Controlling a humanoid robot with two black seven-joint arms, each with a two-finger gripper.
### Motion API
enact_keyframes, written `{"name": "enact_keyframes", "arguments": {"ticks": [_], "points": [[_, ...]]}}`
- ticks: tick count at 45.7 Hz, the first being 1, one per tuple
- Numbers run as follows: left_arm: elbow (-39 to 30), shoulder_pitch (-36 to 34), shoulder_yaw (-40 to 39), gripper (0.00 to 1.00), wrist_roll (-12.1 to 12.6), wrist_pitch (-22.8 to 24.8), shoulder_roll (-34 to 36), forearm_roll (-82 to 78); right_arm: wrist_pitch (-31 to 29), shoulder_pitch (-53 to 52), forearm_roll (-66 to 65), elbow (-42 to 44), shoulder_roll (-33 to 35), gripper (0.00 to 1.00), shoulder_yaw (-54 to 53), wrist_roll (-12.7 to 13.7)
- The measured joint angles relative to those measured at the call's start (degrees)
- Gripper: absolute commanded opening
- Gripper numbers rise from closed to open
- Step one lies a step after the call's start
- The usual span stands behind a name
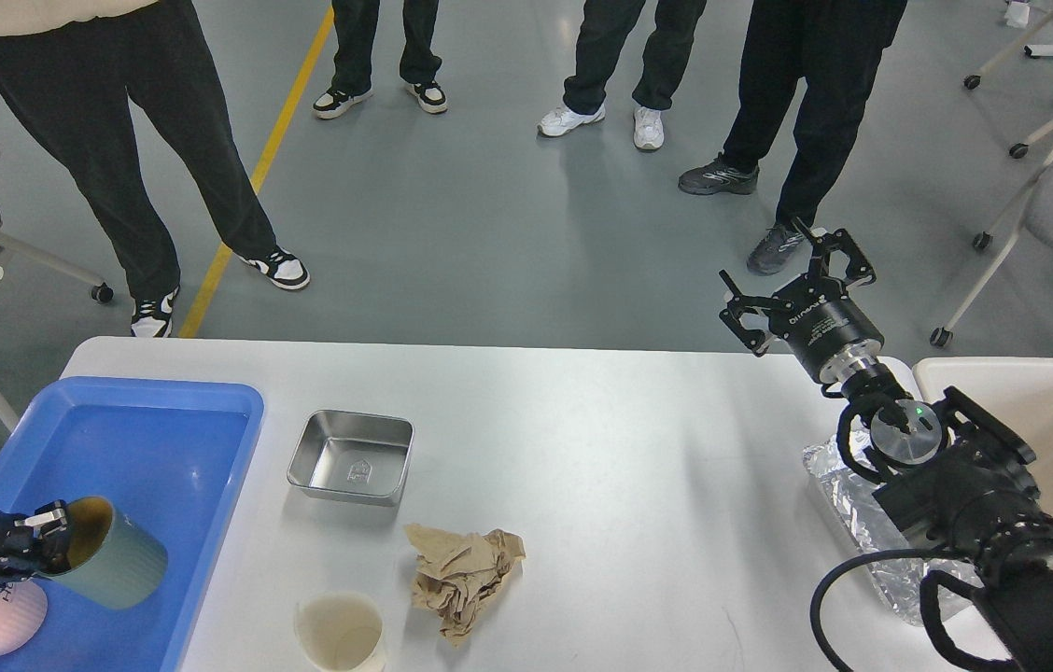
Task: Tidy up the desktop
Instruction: 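Lower the teal mug into the blue tray and release it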
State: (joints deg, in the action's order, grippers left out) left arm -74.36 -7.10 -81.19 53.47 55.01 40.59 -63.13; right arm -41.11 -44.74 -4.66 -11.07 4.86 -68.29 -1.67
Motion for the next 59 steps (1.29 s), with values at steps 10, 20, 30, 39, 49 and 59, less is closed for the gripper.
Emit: {"name": "enact_keyframes", "arguments": {"ticks": [10, 20, 30, 39, 49, 59], "points": [[0.0, 1.79, -0.21, 0.05, 0.0, 0.0, -0.43, -1.08, -0.02, 0.09, 0.0, 0.0, -0.01, 1.0, 0.0, 0.0], [0.09, 2.38, -0.35, 0.13, 0.0, 0.0, -0.99, -1.79, -0.02, 0.13, 0.0, 0.0, -0.19, 1.0, 0.0, 0.0], [0.32, 2.67, -0.38, 0.21, 0.0, 0.0, -1.13, -1.8, -0.02, 0.18, 0.0, 0.0, -0.2, 1.0, 0.0, 0.0], [0.34, 2.77, -0.37, 0.44, 0.0, 0.0, -1.65, -1.73, -0.02, 0.18, 0.0, 0.0, -0.2, 1.0, 0.0, 0.0], [0.3, 2.12, -1.52, 0.92, -0.01, -0.01, -1.37, 0.18, -0.02, 0.1, 0.01, 0.0, -0.26, 1.0, 0.0, 0.0], [0.3, -1.2, -2.66, 0.97, -0.05, -0.01, 1.59, 8.3, -0.02, -0.14, 0.0, 0.0, -0.39, 1.0, 0.0, 0.0]]}}
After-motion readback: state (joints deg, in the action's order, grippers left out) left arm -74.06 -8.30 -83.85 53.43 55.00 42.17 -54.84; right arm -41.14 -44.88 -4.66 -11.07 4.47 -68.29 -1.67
